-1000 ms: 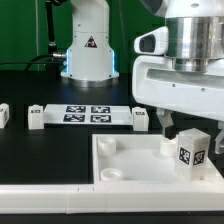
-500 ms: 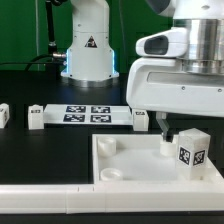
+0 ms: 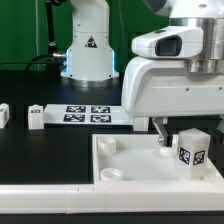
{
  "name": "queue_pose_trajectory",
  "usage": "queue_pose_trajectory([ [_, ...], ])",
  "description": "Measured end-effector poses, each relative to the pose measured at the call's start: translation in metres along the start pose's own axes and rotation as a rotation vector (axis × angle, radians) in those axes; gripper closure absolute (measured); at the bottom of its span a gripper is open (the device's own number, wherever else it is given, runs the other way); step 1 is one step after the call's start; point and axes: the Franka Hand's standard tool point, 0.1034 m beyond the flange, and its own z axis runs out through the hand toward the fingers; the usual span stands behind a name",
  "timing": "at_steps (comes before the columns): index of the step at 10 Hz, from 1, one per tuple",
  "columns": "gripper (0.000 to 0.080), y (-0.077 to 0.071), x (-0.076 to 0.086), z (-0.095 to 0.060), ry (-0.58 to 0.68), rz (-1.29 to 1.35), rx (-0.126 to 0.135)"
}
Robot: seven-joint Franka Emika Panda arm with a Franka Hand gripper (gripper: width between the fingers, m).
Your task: Assemble square table
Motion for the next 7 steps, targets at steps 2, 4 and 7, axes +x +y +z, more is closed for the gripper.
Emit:
queue_pose_trajectory([
  [2,0.0150,0.0009,0.0008,-0.0005,0.001,-0.088,-0.006],
  [4,0.0324,0.0010,0.0007,-0.0004,0.001,-0.083,-0.005],
  [7,0.0511,0.0006,0.0003,0.0001,0.000,-0.047,-0.003],
])
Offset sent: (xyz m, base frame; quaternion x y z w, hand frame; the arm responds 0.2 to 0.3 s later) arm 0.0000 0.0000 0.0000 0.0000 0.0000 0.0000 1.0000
